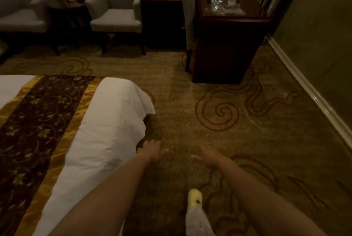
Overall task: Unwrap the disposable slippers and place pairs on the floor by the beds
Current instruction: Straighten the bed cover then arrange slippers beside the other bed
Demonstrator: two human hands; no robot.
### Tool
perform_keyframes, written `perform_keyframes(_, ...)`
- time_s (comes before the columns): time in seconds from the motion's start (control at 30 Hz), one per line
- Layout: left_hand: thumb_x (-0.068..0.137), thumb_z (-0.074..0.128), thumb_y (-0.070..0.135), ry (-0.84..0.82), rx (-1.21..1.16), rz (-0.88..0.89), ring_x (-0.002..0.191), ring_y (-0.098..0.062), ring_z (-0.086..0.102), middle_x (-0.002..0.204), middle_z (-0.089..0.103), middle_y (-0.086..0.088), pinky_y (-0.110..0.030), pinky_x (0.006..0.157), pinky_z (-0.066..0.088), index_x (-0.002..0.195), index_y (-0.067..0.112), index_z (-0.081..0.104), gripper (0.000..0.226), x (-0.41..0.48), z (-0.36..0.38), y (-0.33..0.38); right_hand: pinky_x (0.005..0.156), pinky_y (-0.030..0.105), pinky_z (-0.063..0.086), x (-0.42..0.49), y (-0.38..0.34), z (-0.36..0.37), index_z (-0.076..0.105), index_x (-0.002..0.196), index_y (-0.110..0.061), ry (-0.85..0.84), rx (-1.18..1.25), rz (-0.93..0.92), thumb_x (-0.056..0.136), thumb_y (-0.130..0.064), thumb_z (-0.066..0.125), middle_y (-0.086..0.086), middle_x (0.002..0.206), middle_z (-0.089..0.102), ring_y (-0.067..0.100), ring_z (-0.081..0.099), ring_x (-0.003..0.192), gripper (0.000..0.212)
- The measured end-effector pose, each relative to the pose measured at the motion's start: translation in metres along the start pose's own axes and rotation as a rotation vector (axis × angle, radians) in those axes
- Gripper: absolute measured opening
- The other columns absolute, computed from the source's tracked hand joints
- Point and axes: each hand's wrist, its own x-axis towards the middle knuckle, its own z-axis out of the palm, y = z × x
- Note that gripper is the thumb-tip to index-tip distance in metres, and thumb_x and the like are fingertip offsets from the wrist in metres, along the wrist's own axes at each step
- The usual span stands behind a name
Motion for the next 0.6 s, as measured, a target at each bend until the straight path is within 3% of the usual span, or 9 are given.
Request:
perform_keyframes(0.37, 0.094, 0.028, 0.055, 0.012, -0.139, -0.16, 0.144, -0.035, 0.009, 0.158, 0.015, -0.011, -0.05, 0.117, 0.018, 0.149, 0.019, 0.016, 0.066, 0.136, -0.131, 0.026, 0.109, 0.04, 0.029, 0.168, -0.006, -0.171, 0.027, 0.143, -0.009, -0.039, -0.186, -0.149, 0.09, -0.056, 0.041, 0.02, 0.149, 0.032, 0.034, 0.032, 0.136, 0.072)
perform_keyframes(0.6, 0.094, 0.03, 0.054, 0.044, -0.159, -0.19, 0.141, -0.034, 0.02, 0.154, 0.024, -0.012, -0.048, 0.115, 0.023, 0.147, 0.016, 0.021, 0.066, 0.261, -0.22, 0.015, 0.113, 0.043, 0.026, 0.297, -0.028, -0.262, 0.023, 0.145, -0.013, -0.059, -0.202, -0.163, 0.088, -0.061, 0.04, 0.016, 0.153, 0.026, 0.034, 0.028, 0.139, 0.076)
